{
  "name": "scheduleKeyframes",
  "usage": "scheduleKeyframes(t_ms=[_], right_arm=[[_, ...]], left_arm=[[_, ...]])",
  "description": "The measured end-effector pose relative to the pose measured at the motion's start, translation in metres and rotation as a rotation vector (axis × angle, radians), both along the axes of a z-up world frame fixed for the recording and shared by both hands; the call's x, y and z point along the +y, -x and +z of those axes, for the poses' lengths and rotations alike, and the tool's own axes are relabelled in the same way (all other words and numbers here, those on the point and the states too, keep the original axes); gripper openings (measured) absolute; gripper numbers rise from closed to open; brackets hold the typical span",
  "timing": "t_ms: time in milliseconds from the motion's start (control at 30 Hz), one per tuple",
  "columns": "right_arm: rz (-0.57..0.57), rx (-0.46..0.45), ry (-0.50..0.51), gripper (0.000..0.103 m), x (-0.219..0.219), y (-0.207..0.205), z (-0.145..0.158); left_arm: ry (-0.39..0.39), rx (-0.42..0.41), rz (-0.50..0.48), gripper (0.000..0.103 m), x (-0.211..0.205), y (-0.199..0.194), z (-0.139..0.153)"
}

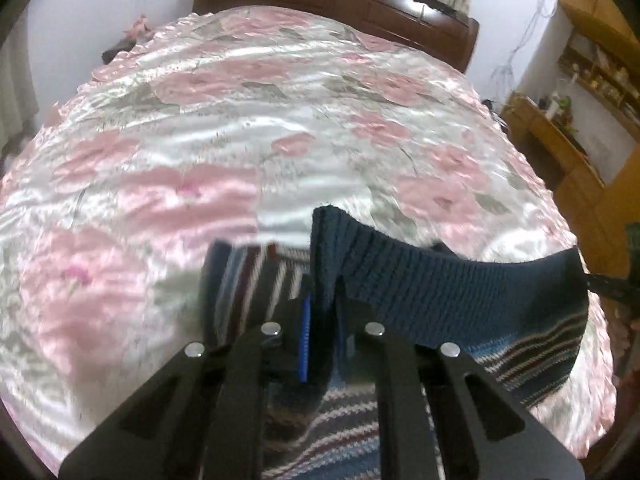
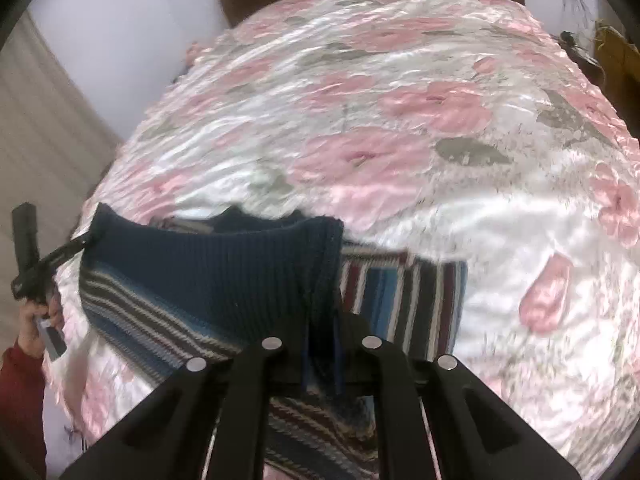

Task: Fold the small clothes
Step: 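Lay the hem over the collar with both tools and release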

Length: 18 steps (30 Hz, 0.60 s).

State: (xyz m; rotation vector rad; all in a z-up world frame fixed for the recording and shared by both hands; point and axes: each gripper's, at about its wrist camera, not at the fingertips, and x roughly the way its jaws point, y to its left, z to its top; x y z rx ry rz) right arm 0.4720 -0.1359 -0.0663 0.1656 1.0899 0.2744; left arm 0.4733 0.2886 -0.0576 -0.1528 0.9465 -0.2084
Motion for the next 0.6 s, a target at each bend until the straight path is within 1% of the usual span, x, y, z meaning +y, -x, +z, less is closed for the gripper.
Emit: scheduleKeyframes(t_ms=[100, 167, 233, 300, 400, 467, 500, 567, 600], right_arm=[[-0.034, 0.019, 0.047, 0.009, 0.002, -0.023, -0.017], [-0.065, 0.052, 0.083, 0.009, 0.001, -0.04, -0.038], [-0.097, 0.08, 0.087, 0.009, -0.001, -0.05, -0.057], [-0.131, 0.112, 0.086, 0.009, -0.005, -0.054, -0.077], [-0.157, 0.153, 0.119, 0.009, -0.005, -0.055, -0.104], [-0.17, 0.175, 0.124, 0.01, -0.007, -0.053, -0.12], [-0.174, 0.174, 0.127, 0.01, -0.008, -0.052, -0.123], [-0.177, 0.164, 0.134, 0.012, -0.007, -0.048, -0.128], [-0.169, 0.158, 0.148, 0.016, -0.006, -0.045, -0.129]], left_arm=[[0.014, 0.038, 0.025, 0.009, -0.008, -0.028, -0.021], [0.008, 0.082, 0.038, 0.009, -0.014, -0.045, -0.04], [-0.04, 0.121, 0.047, 0.009, -0.023, -0.057, -0.062], [-0.061, 0.161, 0.052, 0.009, -0.025, -0.063, -0.082], [-0.105, 0.198, 0.053, 0.009, -0.026, -0.064, -0.107], [-0.116, 0.22, 0.054, 0.011, -0.023, -0.062, -0.12], [-0.104, 0.22, 0.055, 0.013, -0.02, -0.06, -0.123], [-0.076, 0.213, 0.06, 0.014, -0.014, -0.057, -0.122], [-0.067, 0.217, 0.063, 0.018, -0.012, -0.055, -0.119]])
